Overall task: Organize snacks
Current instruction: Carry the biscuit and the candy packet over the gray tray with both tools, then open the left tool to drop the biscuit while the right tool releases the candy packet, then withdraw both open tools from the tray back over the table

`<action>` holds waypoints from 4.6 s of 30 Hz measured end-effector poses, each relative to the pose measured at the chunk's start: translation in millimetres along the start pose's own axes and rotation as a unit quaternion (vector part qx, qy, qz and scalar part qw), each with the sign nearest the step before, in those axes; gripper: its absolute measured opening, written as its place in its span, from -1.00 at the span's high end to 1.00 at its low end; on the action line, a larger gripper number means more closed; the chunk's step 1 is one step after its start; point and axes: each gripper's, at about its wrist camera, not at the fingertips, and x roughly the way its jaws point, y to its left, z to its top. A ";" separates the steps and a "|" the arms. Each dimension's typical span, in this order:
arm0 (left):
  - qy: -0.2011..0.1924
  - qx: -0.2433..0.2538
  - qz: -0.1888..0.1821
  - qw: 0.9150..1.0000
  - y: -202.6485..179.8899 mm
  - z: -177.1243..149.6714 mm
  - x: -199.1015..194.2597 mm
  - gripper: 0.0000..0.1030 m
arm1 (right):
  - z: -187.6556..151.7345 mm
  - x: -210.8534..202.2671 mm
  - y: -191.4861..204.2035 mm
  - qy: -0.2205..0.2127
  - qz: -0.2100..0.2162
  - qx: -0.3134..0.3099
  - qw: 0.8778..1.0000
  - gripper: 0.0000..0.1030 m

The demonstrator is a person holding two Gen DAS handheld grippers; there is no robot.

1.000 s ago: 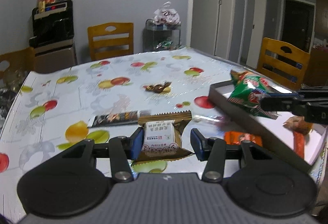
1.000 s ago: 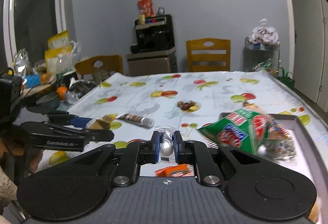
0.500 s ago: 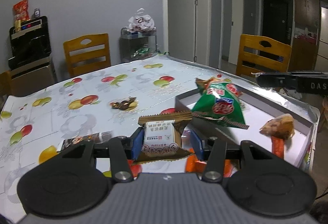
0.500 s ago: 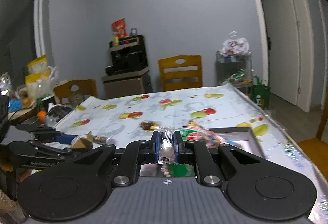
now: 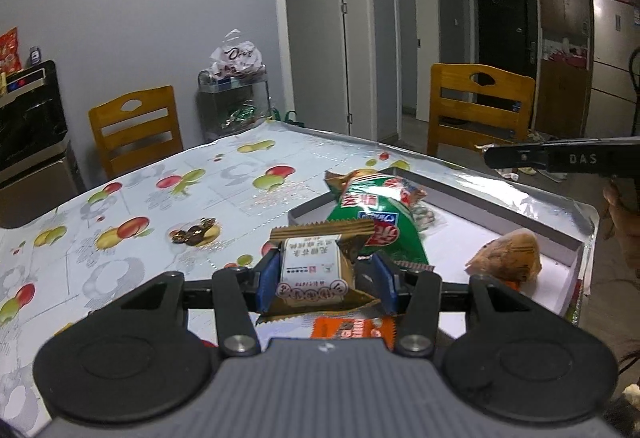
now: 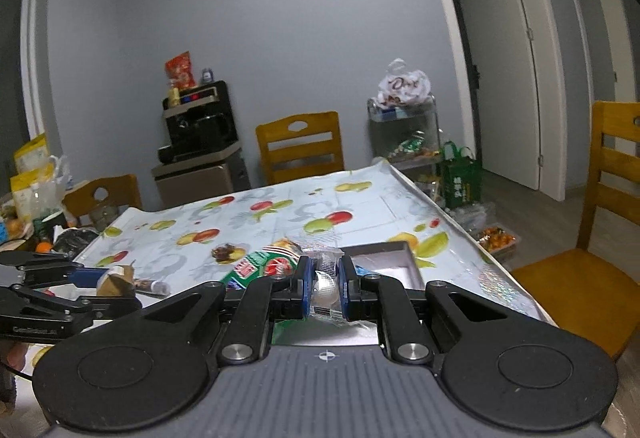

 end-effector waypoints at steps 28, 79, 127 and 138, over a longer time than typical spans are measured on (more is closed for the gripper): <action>0.017 0.048 -0.062 0.997 -48.8 8.1 17.9 0.08 | -16.1 6.5 -25.5 0.046 -0.012 0.035 0.998 0.69; 0.077 0.119 -0.115 0.983 -103.5 -13.6 56.9 -0.21 | -30.7 24.3 -22.9 0.098 0.000 0.043 0.994 0.07; 0.033 0.010 -0.085 0.996 -10.0 -38.6 -10.7 -0.83 | -6.3 17.8 71.5 0.092 -0.002 -0.011 0.996 -0.99; -0.002 0.037 0.008 0.999 46.8 -11.9 -41.9 -0.85 | -6.4 18.3 103.9 0.093 0.028 -0.046 0.994 -0.99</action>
